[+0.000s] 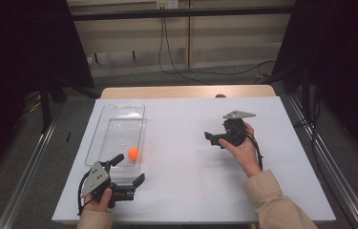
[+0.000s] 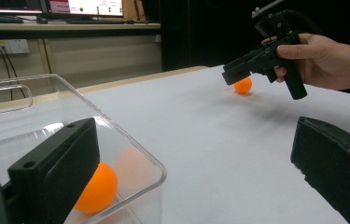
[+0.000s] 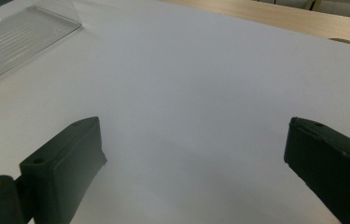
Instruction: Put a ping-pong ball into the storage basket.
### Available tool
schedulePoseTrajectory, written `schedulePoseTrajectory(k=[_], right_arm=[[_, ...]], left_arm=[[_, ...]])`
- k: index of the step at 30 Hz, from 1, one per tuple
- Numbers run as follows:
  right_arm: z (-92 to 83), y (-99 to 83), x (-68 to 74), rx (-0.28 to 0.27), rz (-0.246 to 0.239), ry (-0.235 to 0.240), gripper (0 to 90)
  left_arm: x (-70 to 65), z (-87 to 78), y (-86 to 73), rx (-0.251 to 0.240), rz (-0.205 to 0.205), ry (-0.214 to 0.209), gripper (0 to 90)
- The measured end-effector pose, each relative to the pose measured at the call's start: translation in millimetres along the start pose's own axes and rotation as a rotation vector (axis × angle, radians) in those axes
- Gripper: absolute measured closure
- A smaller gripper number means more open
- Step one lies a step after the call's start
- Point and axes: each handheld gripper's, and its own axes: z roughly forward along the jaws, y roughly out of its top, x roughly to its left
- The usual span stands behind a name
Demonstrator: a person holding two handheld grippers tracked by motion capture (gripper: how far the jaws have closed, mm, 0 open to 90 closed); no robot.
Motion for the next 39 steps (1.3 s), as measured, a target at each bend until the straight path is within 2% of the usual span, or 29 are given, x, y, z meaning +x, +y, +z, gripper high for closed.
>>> schedulePoseTrajectory(k=[8,17,22,39], right_arm=[[-3.6,-1.7,-6.4,0.000,0.005,-0.013,4.1],[-7.1,-4.7,-15.7,-0.004,0.034,-0.036,4.2],[-9.3,-6.4,-20.2,0.001,0.029,-0.048,4.2],[-14.1,-11.4,-33.2,-0.001,0.055,-0.072,4.4]], left_arm=[[-0.2,0.2,-0.1,0.001,0.001,0.000,1.0],[-0.1,0.0,-0.1,0.000,0.000,0.000,1.0],[-0.1,0.1,-0.1,0.001,0.001,0.000,1.0],[-0.5,0.1,0.1,-0.001,0.001,0.000,1.0]])
